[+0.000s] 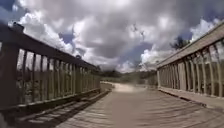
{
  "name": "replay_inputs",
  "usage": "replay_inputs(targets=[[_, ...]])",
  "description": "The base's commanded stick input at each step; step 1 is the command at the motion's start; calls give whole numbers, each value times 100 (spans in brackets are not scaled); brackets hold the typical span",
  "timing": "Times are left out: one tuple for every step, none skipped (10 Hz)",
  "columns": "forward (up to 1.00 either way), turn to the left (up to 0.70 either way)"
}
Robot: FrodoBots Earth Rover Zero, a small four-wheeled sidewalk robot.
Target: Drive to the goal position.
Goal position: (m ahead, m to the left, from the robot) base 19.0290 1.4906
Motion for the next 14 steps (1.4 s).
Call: replay_inputs(targets=[[85, 0], [85, 0], [85, 0], [85, 0], [85, 0], [85, 0], [85, 0], [85, 0], [85, 0], [85, 0], [85, 0], [85, 0], [85, 0], [85, 0]])
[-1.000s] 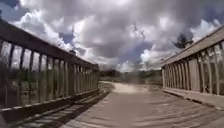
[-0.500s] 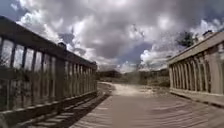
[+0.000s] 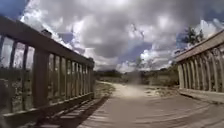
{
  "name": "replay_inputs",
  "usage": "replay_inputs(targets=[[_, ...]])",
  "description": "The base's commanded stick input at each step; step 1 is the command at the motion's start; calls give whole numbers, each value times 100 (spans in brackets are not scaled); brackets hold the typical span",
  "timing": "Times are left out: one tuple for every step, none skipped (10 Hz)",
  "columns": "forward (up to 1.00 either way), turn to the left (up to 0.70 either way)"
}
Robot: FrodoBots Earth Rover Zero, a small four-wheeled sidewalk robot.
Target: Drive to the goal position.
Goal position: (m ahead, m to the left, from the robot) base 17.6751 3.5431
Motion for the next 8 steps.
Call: replay_inputs(targets=[[85, 0], [85, 0], [85, -12], [85, -29], [85, -18], [85, -1], [85, -3], [85, -25]])
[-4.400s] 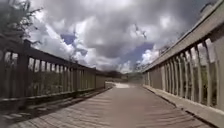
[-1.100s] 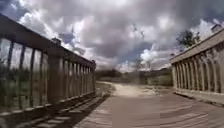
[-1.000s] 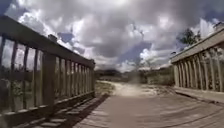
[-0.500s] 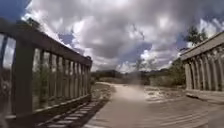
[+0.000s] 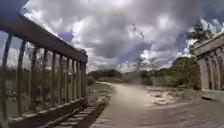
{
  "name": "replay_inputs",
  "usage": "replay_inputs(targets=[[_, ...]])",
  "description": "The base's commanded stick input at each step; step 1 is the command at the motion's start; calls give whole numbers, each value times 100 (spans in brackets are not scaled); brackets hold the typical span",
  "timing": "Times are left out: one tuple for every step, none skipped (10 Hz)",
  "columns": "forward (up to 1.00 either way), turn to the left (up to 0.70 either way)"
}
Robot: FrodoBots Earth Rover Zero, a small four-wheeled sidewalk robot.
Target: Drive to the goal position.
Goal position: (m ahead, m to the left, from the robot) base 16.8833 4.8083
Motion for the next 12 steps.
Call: replay_inputs(targets=[[85, -4], [85, 0], [85, 0], [85, 0], [85, 0], [85, 0], [85, 0], [85, 0], [85, 0], [85, 0], [85, 0], [85, 0]])
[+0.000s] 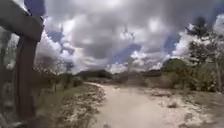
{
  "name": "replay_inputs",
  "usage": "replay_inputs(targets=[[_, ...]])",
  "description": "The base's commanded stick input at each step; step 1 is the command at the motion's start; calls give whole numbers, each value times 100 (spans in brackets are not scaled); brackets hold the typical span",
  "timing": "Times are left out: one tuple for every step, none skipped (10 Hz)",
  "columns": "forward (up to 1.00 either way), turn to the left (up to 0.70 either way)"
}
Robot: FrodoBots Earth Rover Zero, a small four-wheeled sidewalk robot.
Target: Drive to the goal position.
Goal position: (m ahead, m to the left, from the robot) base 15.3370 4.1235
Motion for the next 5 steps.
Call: replay_inputs(targets=[[85, 0], [85, 0], [85, 0], [85, 0], [85, 0]])
